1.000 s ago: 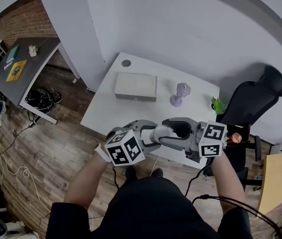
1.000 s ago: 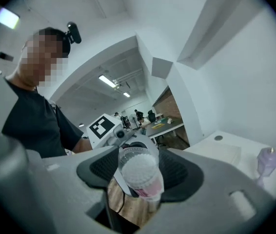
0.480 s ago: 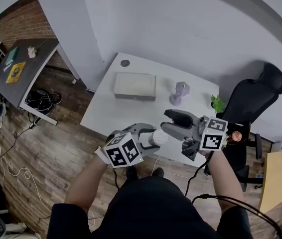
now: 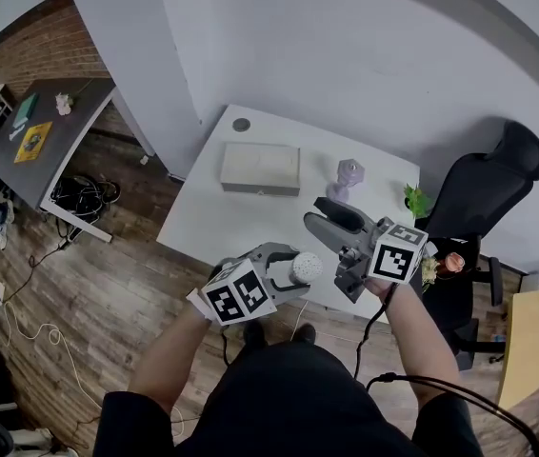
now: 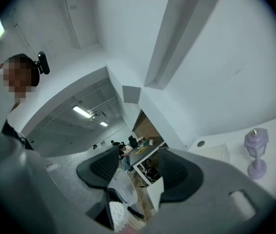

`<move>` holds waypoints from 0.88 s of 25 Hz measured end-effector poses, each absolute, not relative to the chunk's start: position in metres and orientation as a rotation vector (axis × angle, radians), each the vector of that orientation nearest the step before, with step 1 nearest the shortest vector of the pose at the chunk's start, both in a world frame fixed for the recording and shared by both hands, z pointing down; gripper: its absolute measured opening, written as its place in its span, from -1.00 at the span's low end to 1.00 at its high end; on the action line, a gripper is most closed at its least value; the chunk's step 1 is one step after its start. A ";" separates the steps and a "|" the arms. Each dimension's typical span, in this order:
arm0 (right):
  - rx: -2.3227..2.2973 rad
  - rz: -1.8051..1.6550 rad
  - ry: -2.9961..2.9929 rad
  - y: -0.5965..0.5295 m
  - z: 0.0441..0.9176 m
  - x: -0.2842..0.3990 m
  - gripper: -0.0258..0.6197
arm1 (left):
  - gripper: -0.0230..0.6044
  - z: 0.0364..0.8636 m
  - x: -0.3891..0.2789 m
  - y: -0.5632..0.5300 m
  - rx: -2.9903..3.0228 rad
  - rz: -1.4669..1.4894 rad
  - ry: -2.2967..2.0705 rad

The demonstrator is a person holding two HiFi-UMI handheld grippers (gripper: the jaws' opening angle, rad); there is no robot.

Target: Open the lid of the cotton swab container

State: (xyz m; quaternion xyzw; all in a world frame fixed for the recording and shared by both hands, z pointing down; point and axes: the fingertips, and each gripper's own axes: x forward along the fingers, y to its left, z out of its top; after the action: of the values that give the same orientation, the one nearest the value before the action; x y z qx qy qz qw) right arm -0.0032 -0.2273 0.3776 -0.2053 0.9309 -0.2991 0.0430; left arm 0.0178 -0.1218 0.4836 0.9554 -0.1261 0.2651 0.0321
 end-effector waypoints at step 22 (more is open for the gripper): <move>-1.335 -0.455 2.669 -0.239 0.352 0.094 -0.77 | -0.14 0.479 -0.036 -0.171 2.728 0.657 -0.959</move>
State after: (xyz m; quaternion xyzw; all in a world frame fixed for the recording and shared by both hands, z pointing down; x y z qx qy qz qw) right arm 0.0943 -0.2389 0.3520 -0.4414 0.8825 -0.1504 0.0612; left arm -0.0360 -0.1711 0.4792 0.9165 -0.3221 0.2206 0.0879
